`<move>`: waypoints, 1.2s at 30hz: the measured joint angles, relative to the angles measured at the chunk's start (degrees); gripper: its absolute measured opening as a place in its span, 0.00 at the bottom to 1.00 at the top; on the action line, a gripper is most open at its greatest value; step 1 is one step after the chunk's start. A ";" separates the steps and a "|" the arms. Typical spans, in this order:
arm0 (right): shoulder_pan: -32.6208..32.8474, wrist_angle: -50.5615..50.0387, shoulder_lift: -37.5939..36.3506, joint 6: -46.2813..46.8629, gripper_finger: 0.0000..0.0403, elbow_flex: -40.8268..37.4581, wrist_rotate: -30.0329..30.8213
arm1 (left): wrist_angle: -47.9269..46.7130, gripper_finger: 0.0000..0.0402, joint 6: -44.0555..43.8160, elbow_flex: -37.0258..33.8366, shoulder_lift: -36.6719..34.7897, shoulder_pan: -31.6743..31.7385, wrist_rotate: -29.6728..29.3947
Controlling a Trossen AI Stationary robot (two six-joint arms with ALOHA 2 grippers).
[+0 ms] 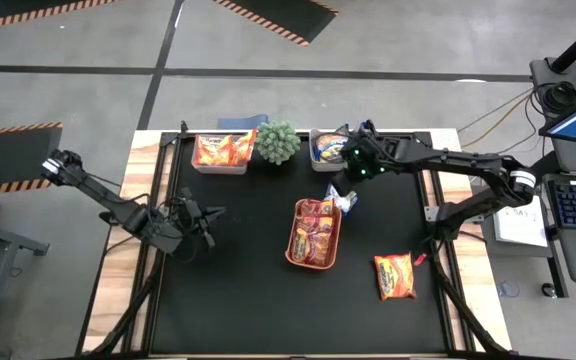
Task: Sort Maruchan noodles
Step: Put the blue noodle pack into the gray bin
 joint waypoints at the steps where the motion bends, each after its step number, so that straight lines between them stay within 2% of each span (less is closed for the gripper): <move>1: 0.48 -0.66 0.09 0.41 0.15 0.00 -0.03 | 0.10 0.00 0.00 0.00 0.12 0.00 -0.54; 9: 1.74 -6.19 0.15 5.18 0.45 0.00 0.04 | 0.83 0.00 1.27 0.00 0.42 -0.02 -2.68; 14: 2.29 -6.27 0.40 6.75 0.66 0.00 0.56 | 1.33 0.00 1.75 0.00 0.55 -0.02 -3.67; 20: 3.83 -6.21 3.56 11.82 0.85 -0.05 6.13 | 1.39 0.00 1.75 0.00 0.55 -0.02 -3.69; 25: 4.92 -6.34 6.77 15.98 0.90 -0.16 11.84 | 1.57 0.00 1.75 0.00 0.56 -0.07 -3.69; 32: 7.90 -6.20 9.53 19.53 0.90 -0.18 13.63 | 1.53 0.00 1.91 0.00 0.59 -0.04 -3.69; 36: 9.33 -10.86 11.52 19.58 0.90 -0.20 13.66 | 1.48 0.00 2.16 0.00 0.59 -0.04 -3.69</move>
